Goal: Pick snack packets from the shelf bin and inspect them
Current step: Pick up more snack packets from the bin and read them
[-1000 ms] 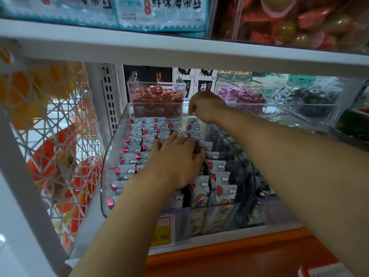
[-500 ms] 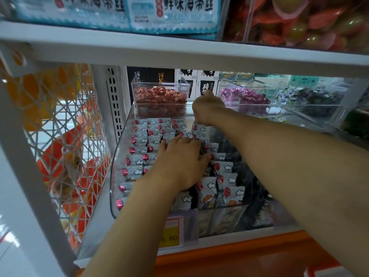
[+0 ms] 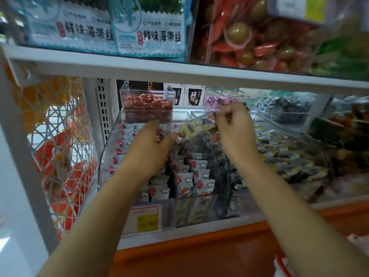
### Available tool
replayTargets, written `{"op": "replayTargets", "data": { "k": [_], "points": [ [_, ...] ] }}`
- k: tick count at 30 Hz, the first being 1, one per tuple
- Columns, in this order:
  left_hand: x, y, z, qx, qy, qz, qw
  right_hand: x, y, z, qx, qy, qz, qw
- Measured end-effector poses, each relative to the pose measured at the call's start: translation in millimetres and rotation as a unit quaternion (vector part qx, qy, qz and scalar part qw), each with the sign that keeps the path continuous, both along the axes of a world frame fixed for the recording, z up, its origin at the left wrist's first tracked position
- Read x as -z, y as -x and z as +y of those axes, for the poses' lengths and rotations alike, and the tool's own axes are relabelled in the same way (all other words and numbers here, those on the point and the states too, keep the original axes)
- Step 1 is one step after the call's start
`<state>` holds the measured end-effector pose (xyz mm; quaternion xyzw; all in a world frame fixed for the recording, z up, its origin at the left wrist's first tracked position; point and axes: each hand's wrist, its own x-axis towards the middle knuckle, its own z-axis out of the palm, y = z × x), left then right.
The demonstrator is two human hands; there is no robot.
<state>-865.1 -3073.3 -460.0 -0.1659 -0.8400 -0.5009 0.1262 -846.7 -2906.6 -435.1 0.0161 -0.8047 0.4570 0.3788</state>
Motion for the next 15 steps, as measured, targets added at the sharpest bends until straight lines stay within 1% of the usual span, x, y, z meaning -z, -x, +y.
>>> {"op": "replayTargets", "data": {
  "k": [2,4,5,7,8,10,13,15],
  "points": [
    [0,-6,-1,0.046,-0.113,-0.071,0.990,8,-17,-5,-0.043,0.078,-0.018,0.996],
    [-1,-13,-4,0.071,-0.204,-0.116,0.969,9,-25,-8,-0.095,0.144,-0.033,0.984],
    [-2,-16,-6,0.079,-0.240,-0.131,0.959,8,-28,-9,-0.125,0.178,-0.042,0.975],
    [-4,-21,-10,0.094,-0.299,-0.159,0.936,7,-32,-8,-0.196,0.255,-0.058,0.945],
    [-5,-24,-11,0.098,-0.316,-0.172,0.928,7,-34,-7,-0.216,0.273,-0.064,0.935],
    [-6,-26,-12,0.104,-0.330,-0.187,0.919,10,-37,-5,-0.212,0.263,-0.071,0.938],
    [-5,-28,-11,0.115,-0.325,-0.189,0.920,13,-39,-1,-0.203,0.254,-0.061,0.944],
    [-6,-29,-11,0.126,-0.331,-0.191,0.915,12,-40,1,-0.209,0.262,-0.057,0.940]
  ]
}}
